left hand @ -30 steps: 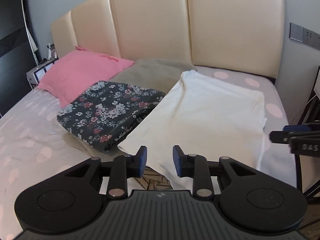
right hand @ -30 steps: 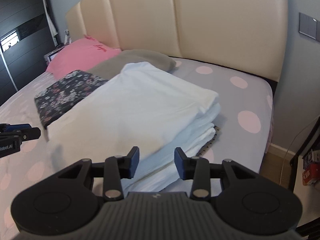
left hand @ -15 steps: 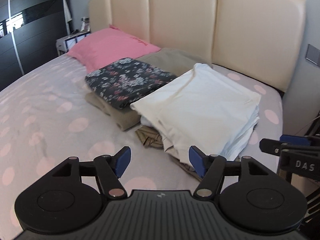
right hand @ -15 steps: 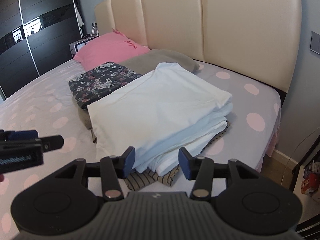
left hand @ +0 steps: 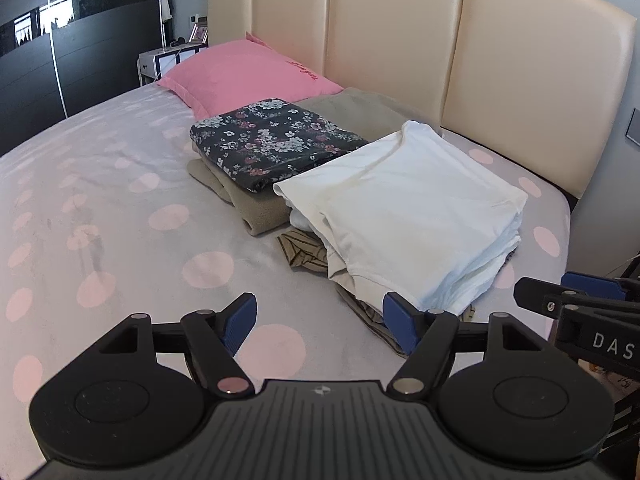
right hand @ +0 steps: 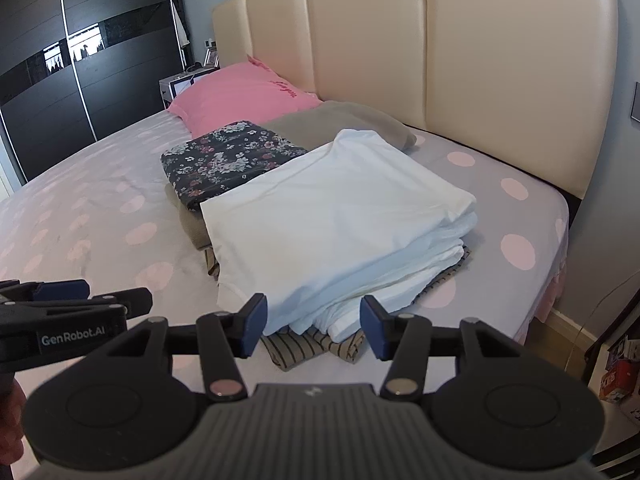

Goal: Fold clothes

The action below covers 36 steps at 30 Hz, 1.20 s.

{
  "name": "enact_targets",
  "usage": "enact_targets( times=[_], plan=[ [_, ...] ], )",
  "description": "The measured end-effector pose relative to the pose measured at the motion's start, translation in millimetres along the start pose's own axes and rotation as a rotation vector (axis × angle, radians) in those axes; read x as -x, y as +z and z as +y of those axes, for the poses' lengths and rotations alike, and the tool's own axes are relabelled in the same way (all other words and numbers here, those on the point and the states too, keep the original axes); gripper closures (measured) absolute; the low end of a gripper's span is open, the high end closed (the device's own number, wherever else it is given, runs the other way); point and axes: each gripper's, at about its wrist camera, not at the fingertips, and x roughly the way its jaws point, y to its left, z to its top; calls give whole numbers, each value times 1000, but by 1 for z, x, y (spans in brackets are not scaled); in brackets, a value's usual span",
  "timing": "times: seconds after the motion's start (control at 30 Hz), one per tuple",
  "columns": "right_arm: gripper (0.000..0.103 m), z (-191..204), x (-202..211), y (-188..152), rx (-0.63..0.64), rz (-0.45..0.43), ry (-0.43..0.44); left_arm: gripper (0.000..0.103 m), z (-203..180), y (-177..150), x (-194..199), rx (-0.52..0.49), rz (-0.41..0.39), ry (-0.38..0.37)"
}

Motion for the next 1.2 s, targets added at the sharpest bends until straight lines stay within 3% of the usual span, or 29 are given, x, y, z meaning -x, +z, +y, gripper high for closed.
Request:
enact_targets(
  times=[0.27,0.67,0.83,0.93,1.2],
  plan=[
    [39,3,5,2,21,-17,2,33,-5,-4,-4,11,12,12],
    [37,6,14,5,36,-36,8,33,-13,-3,2,0,-3,22],
    [32,9,19,6,55,-47,-6,33,-15,-2,6,4,-6,13],
    [21,11,21,7,60,-56,-15,33,-16,-3,7,11,-3,12],
    [21,13,27,8,67,-66,-24,33,-16,-4,13,13,-5,9]
  ],
)
